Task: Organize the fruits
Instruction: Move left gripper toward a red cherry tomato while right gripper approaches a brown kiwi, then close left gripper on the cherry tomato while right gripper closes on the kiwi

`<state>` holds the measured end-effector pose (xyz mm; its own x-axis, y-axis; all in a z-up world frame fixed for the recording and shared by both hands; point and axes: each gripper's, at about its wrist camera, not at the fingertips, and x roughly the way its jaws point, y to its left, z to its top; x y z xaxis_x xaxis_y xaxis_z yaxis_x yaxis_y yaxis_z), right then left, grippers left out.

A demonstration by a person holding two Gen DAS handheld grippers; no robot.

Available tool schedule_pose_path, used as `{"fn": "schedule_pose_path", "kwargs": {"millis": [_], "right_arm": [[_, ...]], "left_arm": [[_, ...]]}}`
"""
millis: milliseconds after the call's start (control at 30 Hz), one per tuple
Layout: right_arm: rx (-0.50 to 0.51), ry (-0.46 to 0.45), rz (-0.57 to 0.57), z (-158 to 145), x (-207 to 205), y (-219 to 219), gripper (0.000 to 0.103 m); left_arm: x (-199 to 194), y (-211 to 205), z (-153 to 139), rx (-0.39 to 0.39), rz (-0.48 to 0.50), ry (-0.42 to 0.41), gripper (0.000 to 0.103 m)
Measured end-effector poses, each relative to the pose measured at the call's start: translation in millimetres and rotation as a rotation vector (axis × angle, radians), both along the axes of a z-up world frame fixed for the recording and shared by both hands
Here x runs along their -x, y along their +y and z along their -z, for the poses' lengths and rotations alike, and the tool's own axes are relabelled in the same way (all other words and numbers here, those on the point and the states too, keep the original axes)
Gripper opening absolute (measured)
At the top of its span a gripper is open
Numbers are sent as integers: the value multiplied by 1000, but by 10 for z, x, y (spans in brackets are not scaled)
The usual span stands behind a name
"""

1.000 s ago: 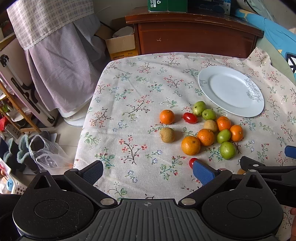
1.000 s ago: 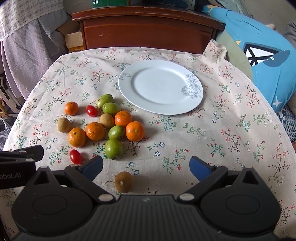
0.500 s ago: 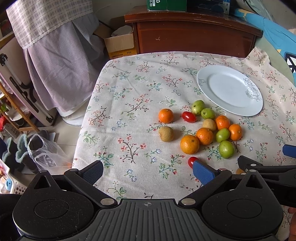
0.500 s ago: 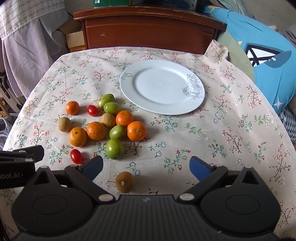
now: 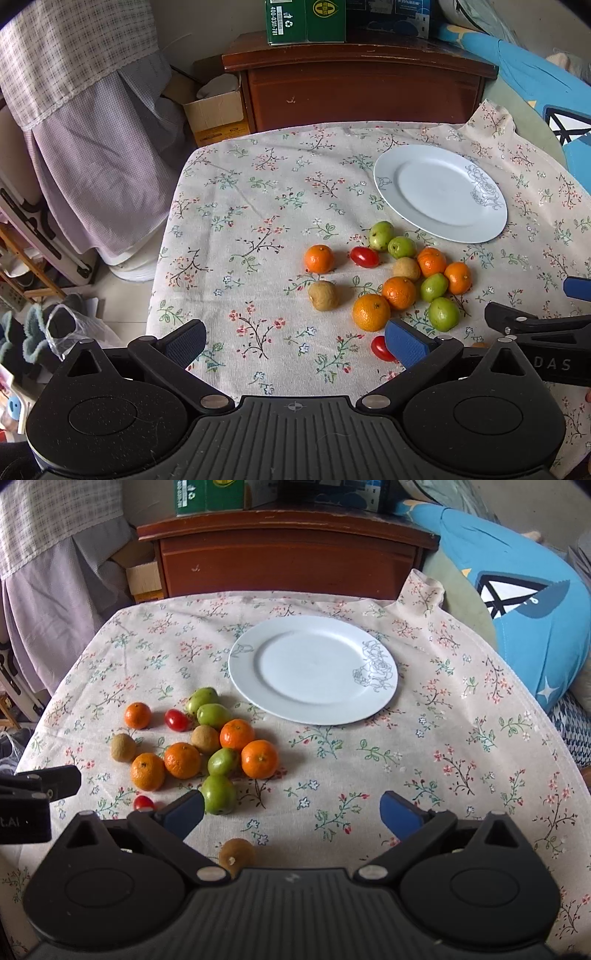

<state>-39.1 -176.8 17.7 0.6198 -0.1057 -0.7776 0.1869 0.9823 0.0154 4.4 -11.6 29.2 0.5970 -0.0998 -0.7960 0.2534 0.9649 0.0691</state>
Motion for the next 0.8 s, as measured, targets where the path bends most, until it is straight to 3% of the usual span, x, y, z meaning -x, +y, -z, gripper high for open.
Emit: {"fn": "schedule_pose_path", "kwargs": {"millis": [267,333,433,600,800], "right_arm": [[-135,-62,-26,-67,107,-291,102],[-177,-58,-75,-89,101,-339,102],[-148,-74,-80,-112,102,-384,102],[-166,-44,-91,-53,229,-430,101],[-174,52,-163,171,265,-340,98]], "left_arm": [[-136,229,37,4,55,11,103],[-138,251,55,24,67,15,103],[-99,201,91,48,104,27,103],[-38,77,166,69,168,36,103],[41,-34,232,66,221,15,103]]}}
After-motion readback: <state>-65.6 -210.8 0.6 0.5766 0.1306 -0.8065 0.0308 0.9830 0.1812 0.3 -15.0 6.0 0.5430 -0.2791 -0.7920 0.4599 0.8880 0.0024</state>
